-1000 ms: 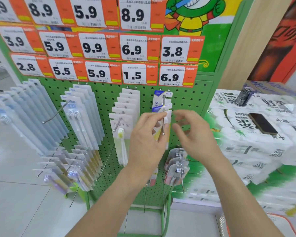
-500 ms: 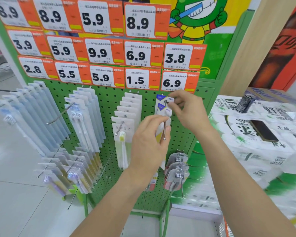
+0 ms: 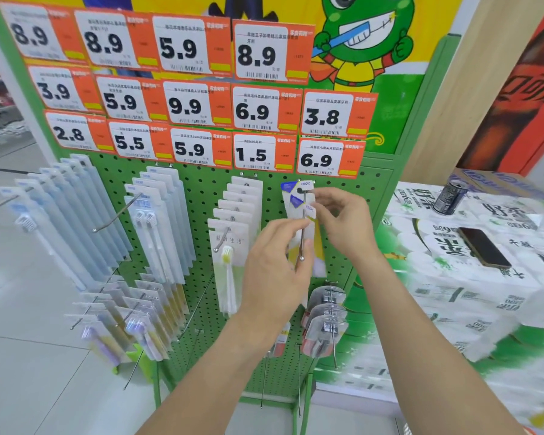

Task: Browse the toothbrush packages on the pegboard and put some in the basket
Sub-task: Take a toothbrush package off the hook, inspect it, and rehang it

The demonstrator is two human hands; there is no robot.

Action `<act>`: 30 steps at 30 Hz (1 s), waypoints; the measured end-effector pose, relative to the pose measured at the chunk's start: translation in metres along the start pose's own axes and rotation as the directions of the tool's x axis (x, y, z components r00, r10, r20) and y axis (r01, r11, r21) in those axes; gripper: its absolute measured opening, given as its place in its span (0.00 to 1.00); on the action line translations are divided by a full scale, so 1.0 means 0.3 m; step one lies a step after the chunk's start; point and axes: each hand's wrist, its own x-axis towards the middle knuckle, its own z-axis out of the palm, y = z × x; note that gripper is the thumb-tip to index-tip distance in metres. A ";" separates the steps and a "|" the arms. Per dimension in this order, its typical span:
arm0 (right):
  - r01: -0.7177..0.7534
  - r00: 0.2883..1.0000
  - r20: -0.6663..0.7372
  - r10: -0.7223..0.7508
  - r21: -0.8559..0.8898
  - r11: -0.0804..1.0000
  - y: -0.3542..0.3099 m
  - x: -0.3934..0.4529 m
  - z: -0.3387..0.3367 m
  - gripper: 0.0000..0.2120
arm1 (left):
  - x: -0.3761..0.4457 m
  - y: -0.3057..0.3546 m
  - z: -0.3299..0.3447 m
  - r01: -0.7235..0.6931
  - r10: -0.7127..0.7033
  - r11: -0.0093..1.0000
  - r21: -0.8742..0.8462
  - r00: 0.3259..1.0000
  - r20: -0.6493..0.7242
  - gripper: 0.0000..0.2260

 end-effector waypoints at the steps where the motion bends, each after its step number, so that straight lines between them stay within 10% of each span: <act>1: 0.011 1.000 0.006 -0.011 -0.014 1.000 -0.002 -0.002 0.000 0.10 | -0.001 -0.001 0.000 0.004 -0.004 1.000 -0.001 1.000 0.000 0.11; 13: 0.218 0.976 0.083 -0.202 -0.417 0.882 -0.035 0.010 -0.021 0.14 | -0.019 0.013 -0.005 0.033 -0.033 0.999 -0.011 0.999 0.015 0.16; 24: 0.127 0.992 0.059 -0.113 -0.384 0.915 -0.015 -0.019 -0.026 0.11 | -0.047 0.023 -0.029 0.082 -0.082 0.997 -0.014 0.997 -0.014 0.19; 30: -0.019 0.994 -0.104 -0.022 -0.378 0.925 0.060 -0.125 -0.092 0.08 | -0.132 0.036 -0.057 0.340 -0.348 0.906 -0.251 0.937 0.012 0.09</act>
